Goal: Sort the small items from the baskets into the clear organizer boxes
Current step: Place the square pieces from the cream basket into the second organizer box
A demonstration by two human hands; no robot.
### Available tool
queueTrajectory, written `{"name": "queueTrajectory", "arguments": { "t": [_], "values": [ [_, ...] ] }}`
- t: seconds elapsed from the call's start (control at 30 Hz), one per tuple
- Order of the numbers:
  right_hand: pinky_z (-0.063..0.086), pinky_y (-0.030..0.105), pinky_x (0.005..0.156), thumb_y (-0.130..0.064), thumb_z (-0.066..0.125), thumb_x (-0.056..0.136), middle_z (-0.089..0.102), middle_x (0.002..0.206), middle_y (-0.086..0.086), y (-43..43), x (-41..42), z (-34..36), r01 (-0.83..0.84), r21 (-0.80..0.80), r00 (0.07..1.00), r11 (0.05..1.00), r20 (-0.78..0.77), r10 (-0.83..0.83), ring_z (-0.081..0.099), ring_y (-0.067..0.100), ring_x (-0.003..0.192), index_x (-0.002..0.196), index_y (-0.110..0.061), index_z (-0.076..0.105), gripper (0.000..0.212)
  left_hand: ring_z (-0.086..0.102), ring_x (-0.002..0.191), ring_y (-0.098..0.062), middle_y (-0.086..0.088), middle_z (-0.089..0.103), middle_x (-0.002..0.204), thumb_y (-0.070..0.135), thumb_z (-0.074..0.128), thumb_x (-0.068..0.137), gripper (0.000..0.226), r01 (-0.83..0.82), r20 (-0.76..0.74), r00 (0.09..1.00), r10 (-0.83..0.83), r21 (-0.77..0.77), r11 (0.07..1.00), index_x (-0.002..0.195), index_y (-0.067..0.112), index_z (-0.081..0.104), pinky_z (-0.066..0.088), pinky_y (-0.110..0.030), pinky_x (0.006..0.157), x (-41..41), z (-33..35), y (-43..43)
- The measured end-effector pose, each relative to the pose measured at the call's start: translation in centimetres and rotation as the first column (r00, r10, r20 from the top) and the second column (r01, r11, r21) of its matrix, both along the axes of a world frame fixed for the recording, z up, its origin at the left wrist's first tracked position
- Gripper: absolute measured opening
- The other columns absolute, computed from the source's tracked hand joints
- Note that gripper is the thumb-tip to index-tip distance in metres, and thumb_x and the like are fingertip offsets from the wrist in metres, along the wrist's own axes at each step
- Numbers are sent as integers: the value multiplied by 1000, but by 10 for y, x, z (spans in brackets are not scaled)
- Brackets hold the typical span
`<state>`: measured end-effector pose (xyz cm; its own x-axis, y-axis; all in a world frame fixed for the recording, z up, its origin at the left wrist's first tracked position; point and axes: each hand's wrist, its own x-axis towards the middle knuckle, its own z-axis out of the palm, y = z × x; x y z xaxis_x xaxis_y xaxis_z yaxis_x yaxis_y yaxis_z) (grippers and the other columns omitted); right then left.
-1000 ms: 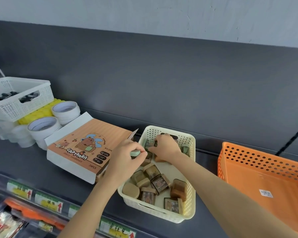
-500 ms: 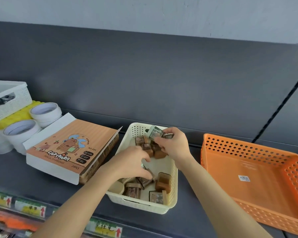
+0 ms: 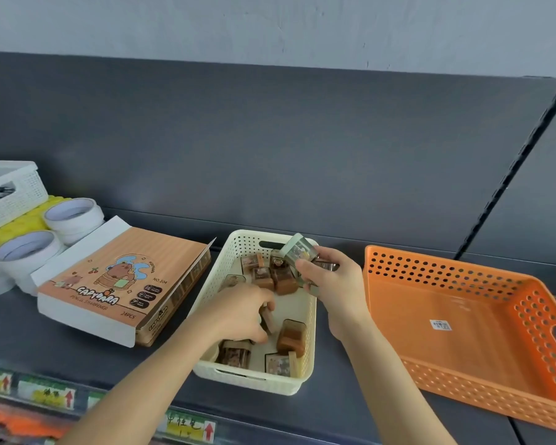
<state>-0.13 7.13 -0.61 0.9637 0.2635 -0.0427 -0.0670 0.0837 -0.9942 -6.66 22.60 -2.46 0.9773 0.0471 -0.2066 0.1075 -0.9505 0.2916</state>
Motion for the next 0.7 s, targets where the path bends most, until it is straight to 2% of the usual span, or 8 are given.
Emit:
{"name": "queueTrajectory", "arguments": {
  "t": [0.07, 0.2, 0.3, 0.37, 0.43, 0.53, 0.57, 0.7],
  "values": [
    [52, 18, 56, -9, 73, 81, 70, 87, -3, -6, -3, 3, -5, 35, 1000, 999, -14, 6, 67, 8, 70, 103, -17, 65, 26, 55, 88, -6, 14, 57, 102, 31, 75, 71, 50, -50, 59, 997, 54, -71, 996, 117, 34, 55, 47, -23, 69, -3, -2, -1],
    [55, 26, 62, -9, 73, 80, 73, 83, -3, -19, -8, 4, -4, 30, 1000, 1000, -4, 4, 68, 14, 74, 98, -16, 67, 20, 57, 102, -4, 15, 61, 115, 28, 76, 74, 59, -147, 231, 951, 205, -245, 958, 127, 33, 52, 49, -23, 87, -7, 0, -9],
    [56, 32, 69, -11, 71, 81, 73, 87, 1, -30, -12, 2, -8, 82, 999, 997, -43, 12, 68, 16, 79, 98, -14, 66, 17, 57, 99, 1, 20, 62, 106, 28, 77, 75, 50, -168, 319, 903, 288, -355, 920, 120, 32, 57, 42, -10, 78, -11, 8, -21],
    [55, 29, 66, -13, 71, 82, 73, 84, -2, -39, -13, 1, 4, 132, 998, 991, -64, 5, 68, 11, 76, 96, -15, 67, 14, 55, 92, 10, 24, 61, 100, 31, 78, 73, 45, -179, 364, 871, 329, -388, 904, 114, 34, 59, 37, -2, 71, -12, 10, -29],
    [55, 26, 65, -14, 71, 83, 72, 78, -6, -49, -13, -2, 35, 158, 996, 987, -82, -22, 67, 6, 72, 95, -15, 68, 12, 52, 91, 13, 26, 60, 97, 33, 78, 73, 43, -195, 397, 840, 370, -416, 888, 112, 35, 60, 37, -3, 73, -13, 10, -37],
    [55, 26, 64, -12, 71, 83, 73, 81, -4, -65, -13, -4, 65, 175, 992, 982, -116, -45, 69, 8, 74, 92, -16, 68, 10, 52, 101, -1, 27, 58, 100, 37, 77, 73, 46, -229, 408, 812, 418, -436, 870, 115, 39, 59, 42, -23, 88, -13, 11, -52],
    [54, 26, 64, -11, 71, 83, 74, 84, -2, -70, -12, -5, 74, 180, 991, 981, -127, -51, 69, 11, 77, 91, -16, 68, 10, 51, 103, -3, 25, 57, 103, 37, 77, 73, 49, -240, 404, 806, 433, -447, 862, 118, 38, 58, 42, -23, 88, -12, 12, -58],
    [55, 28, 67, -9, 72, 82, 73, 87, 6, -93, -9, -5, 147, 207, 980, 967, -164, -114, 69, 15, 78, 89, -12, 70, 8, 52, 99, 4, 27, 55, 99, 32, 78, 74, 55, -244, 432, 765, 477, -491, 836, 124, 34, 55, 32, -6, 75, -4, 14, -80]
  ]
}}
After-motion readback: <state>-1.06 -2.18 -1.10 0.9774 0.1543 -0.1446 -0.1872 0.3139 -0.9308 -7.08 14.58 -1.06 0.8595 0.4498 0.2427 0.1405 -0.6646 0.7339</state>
